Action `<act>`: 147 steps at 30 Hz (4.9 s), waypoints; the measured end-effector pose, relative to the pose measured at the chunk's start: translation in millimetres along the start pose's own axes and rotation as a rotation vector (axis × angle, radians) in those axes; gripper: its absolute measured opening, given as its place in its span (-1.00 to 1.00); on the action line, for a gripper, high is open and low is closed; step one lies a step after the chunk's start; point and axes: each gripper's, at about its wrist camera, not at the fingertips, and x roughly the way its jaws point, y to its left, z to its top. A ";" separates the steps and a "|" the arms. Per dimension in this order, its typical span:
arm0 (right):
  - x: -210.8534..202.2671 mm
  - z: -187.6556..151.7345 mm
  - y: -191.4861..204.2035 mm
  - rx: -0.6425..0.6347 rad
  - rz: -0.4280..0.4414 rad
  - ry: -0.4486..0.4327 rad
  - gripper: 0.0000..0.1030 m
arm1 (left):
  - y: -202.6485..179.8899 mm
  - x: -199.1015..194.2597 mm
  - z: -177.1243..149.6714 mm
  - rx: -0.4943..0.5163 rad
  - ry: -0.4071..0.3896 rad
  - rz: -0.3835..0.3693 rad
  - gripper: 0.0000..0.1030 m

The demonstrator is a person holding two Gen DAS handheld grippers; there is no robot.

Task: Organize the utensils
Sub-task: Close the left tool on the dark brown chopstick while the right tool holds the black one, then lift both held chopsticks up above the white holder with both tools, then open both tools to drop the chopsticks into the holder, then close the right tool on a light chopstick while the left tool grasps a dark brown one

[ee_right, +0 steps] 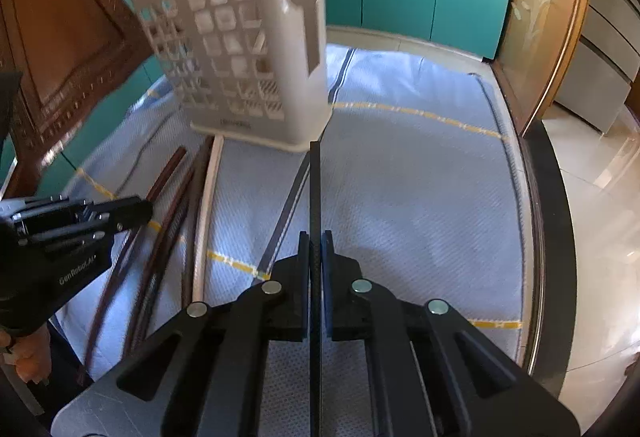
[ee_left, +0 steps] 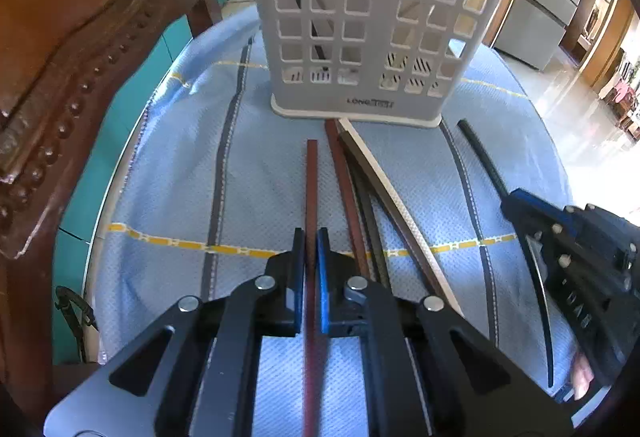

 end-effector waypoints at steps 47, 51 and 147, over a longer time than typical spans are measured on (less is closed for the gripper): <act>-178.2 25.1 0.5 -0.006 0.254 -0.556 -0.88 | 2.0 -158.6 -3.9 -0.020 -0.410 -0.056 -0.87; -210.6 64.1 1.0 0.003 0.280 -0.659 -0.88 | 3.9 -198.7 9.8 -0.023 -0.507 -0.067 -0.87; 16.9 16.6 -23.1 0.136 0.050 0.121 -0.74 | 3.0 -0.8 24.4 -0.040 -0.008 -0.041 -0.38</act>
